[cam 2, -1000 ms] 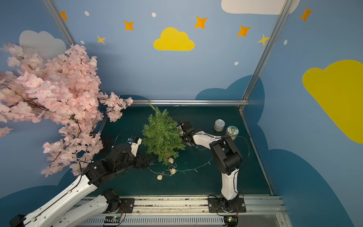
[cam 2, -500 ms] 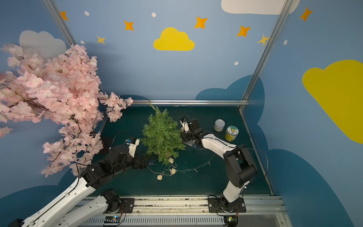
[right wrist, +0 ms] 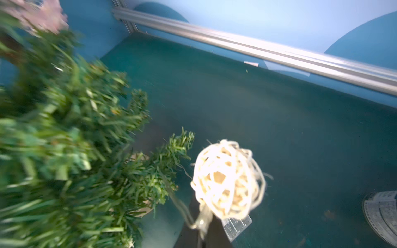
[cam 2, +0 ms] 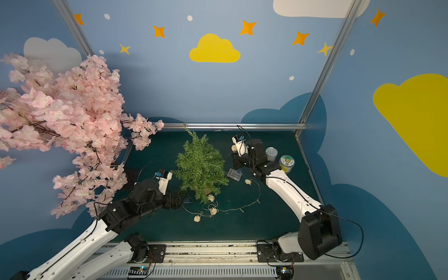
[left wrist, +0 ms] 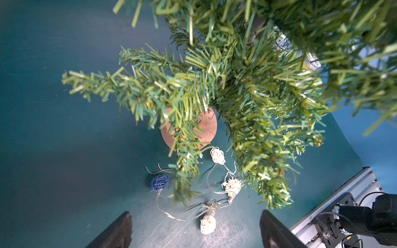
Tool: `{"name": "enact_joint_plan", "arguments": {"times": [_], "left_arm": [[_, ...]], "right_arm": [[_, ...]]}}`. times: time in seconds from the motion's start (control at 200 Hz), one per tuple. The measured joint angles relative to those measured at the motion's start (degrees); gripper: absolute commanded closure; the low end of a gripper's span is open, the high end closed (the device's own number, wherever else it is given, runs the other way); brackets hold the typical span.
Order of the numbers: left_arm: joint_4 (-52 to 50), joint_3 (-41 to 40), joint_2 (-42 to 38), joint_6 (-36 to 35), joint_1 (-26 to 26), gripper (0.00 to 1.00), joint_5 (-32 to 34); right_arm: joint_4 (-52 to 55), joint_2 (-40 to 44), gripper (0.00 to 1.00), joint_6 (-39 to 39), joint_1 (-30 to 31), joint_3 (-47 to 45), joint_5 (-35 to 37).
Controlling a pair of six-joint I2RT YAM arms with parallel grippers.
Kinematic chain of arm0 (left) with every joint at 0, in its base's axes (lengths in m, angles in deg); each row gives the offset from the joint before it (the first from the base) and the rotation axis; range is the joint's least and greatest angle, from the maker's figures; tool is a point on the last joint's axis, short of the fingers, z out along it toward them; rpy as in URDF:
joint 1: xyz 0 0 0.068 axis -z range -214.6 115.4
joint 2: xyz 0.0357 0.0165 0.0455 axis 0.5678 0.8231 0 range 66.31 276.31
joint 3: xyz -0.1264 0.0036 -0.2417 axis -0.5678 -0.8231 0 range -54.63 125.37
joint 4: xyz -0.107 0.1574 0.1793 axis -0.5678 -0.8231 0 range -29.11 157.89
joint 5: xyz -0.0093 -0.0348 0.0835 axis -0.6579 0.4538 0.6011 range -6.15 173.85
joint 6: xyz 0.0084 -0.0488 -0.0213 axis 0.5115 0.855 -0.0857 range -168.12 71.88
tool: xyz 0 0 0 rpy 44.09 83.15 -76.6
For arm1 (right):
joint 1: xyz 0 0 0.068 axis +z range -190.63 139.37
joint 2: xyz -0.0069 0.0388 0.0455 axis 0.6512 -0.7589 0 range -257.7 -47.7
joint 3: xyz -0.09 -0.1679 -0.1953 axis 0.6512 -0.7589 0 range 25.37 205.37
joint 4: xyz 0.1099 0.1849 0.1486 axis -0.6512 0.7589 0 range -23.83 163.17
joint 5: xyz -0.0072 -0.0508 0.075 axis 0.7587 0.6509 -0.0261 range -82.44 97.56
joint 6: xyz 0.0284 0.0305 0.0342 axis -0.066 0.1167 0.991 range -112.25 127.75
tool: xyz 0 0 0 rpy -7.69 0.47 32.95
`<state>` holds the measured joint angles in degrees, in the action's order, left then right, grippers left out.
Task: Remove string lights from the small christmas tree
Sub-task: Remove the light string from the Christmas tree.
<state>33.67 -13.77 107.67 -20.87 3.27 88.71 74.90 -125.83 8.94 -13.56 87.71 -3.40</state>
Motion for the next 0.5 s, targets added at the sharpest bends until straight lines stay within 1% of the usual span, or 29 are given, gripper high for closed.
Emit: {"name": "enact_joint_plan", "arguments": {"times": [0.25, 0.501], "left_arm": [[0.0, -0.2, -0.85, 0.07, 0.02, 0.08, -0.09], [0.0, -0.26, -1.46, 0.17, 0.02, 0.07, -0.39]], "right_arm": [[4.0, 4.5, 1.0, 1.57, -1.53, 2.91, -2.56], [5.01, 5.68, 1.0, 2.67, -2.51, 4.85, -3.67]]}}
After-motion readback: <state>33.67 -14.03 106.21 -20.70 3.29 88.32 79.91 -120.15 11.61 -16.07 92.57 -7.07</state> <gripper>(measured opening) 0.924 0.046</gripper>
